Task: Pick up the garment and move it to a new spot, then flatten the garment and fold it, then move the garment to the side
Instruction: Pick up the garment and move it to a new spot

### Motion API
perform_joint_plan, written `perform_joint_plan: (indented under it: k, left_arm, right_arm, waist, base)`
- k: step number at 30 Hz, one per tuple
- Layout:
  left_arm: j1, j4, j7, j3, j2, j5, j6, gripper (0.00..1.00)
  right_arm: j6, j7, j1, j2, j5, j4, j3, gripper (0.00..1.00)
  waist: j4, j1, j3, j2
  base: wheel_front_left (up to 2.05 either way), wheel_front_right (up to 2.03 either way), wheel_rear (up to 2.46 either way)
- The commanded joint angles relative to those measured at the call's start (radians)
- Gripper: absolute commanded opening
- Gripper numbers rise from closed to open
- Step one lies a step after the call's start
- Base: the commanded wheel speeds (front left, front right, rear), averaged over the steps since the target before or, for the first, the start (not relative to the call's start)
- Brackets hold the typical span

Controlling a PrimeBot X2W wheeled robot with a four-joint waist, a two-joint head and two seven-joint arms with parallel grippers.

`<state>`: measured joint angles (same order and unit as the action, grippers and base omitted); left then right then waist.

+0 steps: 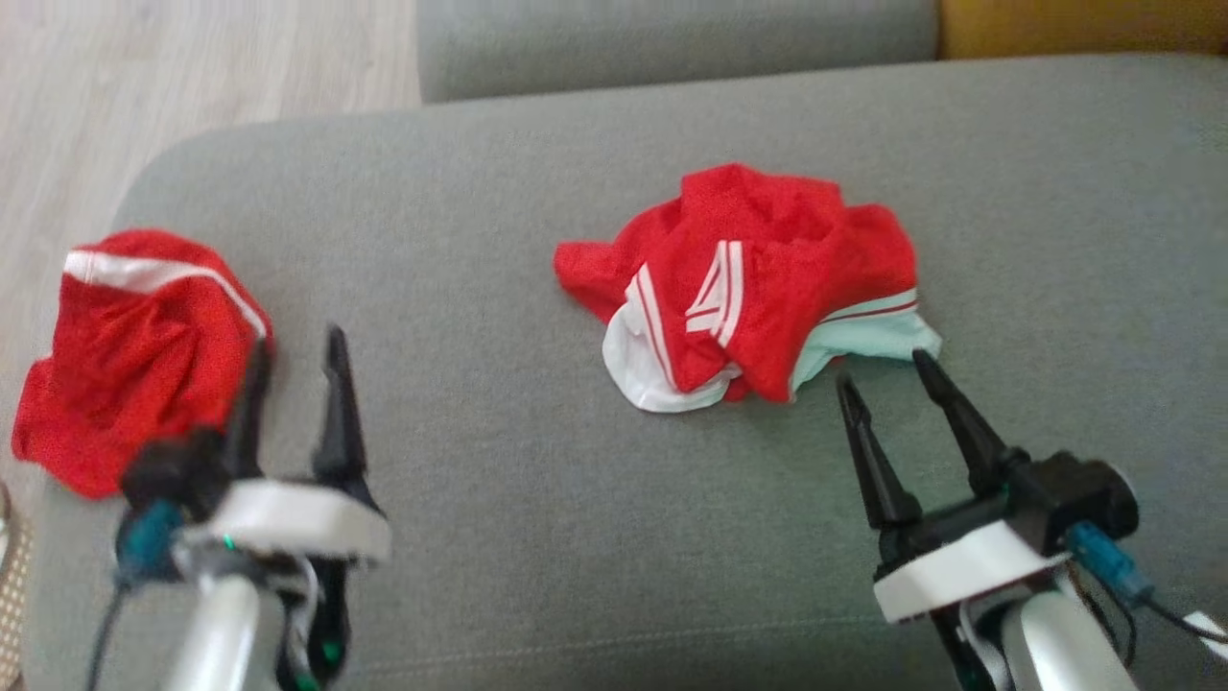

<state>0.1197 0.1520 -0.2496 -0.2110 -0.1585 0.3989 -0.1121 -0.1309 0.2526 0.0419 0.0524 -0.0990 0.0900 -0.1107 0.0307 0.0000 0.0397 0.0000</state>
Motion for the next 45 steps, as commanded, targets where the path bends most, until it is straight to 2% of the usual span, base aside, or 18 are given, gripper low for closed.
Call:
perform_joint_plan:
  k: [1,5,12,17,22,32,45]
  left_arm:
    - [0.015,-0.057,-0.012,0.05,-0.006,-0.032,0.011,1.0]
    - [-0.11,-0.127,-0.012,0.073,0.058,-0.143,0.038,1.0]
    - [-0.238,-0.149,-0.012,0.042,0.094,-0.328,-0.006,1.0]
    - [-0.274,-0.145,-0.012,0.04,0.103,-0.338,-0.04,1.0]
    - [-0.276,-0.134,-0.012,0.044,0.106,-0.329,-0.049,1.0]
    - [-0.278,-0.114,-0.012,0.028,0.108,-0.319,-0.052,1.0]
    - [-0.28,-0.089,-0.012,-0.006,0.108,-0.305,-0.046,1.0]
  right_arm:
    - [0.0,0.009,0.006,-0.002,0.0,-0.022,-0.023,1.0]
    - [0.0,0.009,-0.025,-0.002,0.005,-0.001,-0.021,1.0]
    - [0.0,0.009,-0.088,-0.002,0.045,0.02,-0.01,1.0]
    - [0.0,0.009,-0.102,-0.002,0.047,0.017,0.002,1.0]
    - [0.0,0.009,-0.104,-0.002,0.048,0.018,-0.002,1.0]
    - [0.0,0.009,-0.109,-0.002,0.042,0.018,-0.009,1.0]
    - [0.0,0.009,-0.132,-0.002,0.034,0.013,0.014,1.0]
  waist:
    - [-0.02,0.0,-0.026,0.0]
    - [-0.032,0.0,-0.043,0.0]
    - [-0.025,0.0,-0.09,0.0]
    - [-0.025,0.0,-0.112,0.0]
    - [-0.028,0.0,-0.126,0.0]
    - [-0.034,0.0,-0.137,0.0]
    - [-0.008,0.0,-0.158,0.0]
  base:
    - [0.0,0.0,0.0]
    - [0.0,0.0,0.0]
    - [0.0,0.0,0.0]
    - [0.0,0.0,0.0]
    - [0.0,0.0,0.0]
    - [0.0,0.0,0.0]
    - [0.0,0.0,0.0]
